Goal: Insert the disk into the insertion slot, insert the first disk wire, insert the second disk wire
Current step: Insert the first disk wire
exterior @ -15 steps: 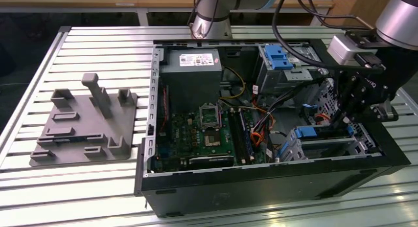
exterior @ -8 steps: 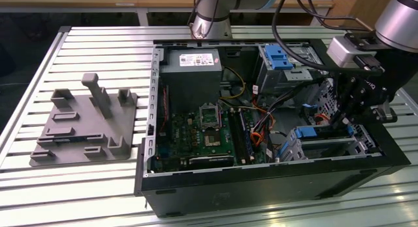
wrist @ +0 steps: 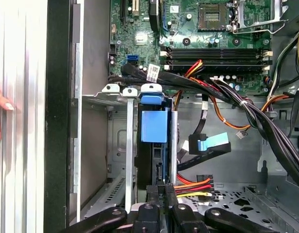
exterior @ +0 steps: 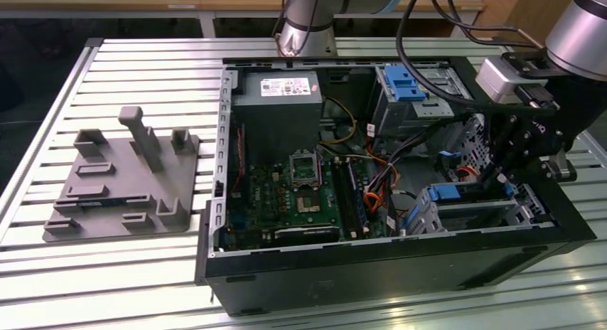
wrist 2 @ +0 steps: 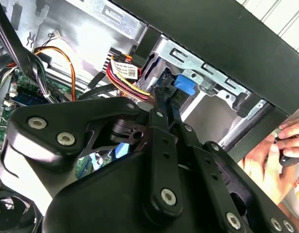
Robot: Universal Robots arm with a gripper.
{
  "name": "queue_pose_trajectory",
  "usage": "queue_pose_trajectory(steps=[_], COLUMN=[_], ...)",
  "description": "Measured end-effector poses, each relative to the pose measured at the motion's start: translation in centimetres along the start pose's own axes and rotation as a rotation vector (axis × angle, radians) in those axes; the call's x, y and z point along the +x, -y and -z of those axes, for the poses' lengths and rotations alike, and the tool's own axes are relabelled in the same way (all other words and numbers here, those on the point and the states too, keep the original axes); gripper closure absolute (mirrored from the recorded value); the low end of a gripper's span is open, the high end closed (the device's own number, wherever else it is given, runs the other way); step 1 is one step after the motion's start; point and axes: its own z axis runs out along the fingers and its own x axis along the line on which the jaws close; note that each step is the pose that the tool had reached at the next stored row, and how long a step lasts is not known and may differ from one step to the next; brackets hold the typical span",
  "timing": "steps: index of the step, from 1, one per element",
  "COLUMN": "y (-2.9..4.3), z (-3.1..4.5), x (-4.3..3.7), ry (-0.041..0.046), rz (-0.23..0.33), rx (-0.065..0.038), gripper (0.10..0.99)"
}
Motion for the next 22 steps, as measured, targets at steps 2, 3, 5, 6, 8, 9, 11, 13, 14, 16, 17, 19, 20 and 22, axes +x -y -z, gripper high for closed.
queue_pose_trajectory(steps=[2, 3, 5, 6, 8, 9, 11, 13, 14, 16, 17, 19, 20, 22], y=[0.01, 0.01, 0.01, 0.01, 0.01, 0.00, 0.00, -0.01, -0.01, -0.02, -0.03, -0.03, -0.03, -0.03], z=[-0.09, -0.05, 0.13, 0.24, 0.54, 0.75, 1.45, 2.35, 2.79, 3.69, 4.14, 5.08, 5.42, 5.46], x=[-0.01, 0.00, 0.01, 0.02, 0.04, 0.06, 0.11, 0.17, 0.19, 0.23, 0.26, 0.32, 0.35, 0.35], ry=[0.0029, 0.0025, 0.0023, 0.0024, 0.0021, 0.0022, 0.0023, 0.0021, 0.0023, 0.0022, 0.0023, 0.0023, 0.0022, 0.0024], rz=[0.000, 0.000, 0.000, 0.000, 0.000, 0.000, 0.000, 0.000, -0.001, -0.002, -0.003, -0.004, -0.005, -0.005], rx=[0.000, 0.000, 0.000, 0.000, 0.000, 0.000, 0.000, 0.000, 0.000, 0.000, 0.000, 0.000, 0.000, 0.000], gripper=[0.906, 0.851, 0.851, 0.784, 0.784, 0.784, 0.784, 0.784, 0.784, 0.784, 0.784, 0.784, 0.784, 0.784])
